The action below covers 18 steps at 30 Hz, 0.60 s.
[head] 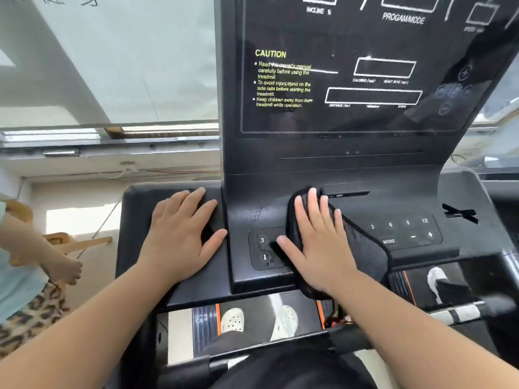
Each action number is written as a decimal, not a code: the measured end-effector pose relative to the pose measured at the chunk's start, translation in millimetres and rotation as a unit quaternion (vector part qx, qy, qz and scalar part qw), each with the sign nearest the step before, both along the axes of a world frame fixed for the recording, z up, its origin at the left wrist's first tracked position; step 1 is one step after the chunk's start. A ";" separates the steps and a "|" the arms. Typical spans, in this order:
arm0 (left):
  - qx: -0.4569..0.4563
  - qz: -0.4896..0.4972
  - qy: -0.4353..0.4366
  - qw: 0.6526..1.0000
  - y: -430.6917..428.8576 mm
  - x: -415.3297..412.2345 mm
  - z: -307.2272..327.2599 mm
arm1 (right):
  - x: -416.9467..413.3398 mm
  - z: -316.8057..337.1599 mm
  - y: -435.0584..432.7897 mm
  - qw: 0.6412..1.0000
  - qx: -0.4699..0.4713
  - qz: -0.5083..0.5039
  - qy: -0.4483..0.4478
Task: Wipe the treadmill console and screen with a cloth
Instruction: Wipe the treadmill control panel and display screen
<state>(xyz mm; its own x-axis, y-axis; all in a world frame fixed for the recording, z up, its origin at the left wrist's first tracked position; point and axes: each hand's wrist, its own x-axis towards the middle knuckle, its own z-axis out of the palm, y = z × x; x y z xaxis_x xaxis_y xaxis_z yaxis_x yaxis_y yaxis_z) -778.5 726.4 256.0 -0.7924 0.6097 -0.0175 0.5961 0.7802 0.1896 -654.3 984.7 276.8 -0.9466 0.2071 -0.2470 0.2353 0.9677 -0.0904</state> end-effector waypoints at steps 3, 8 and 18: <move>0.002 0.001 -0.004 1.000 -1.3 -2.0 0.6 | -14.4 0.5 -24.2 1.000 0.004 -0.014 0.005; 0.004 0.001 0.005 1.000 -0.5 -1.9 -0.3 | -7.6 1.1 -35.0 0.994 -0.011 0.105 -0.006; -0.007 0.007 0.006 1.000 0.9 -1.2 -1.5 | 10.0 -3.1 -2.3 0.999 -0.001 0.046 0.004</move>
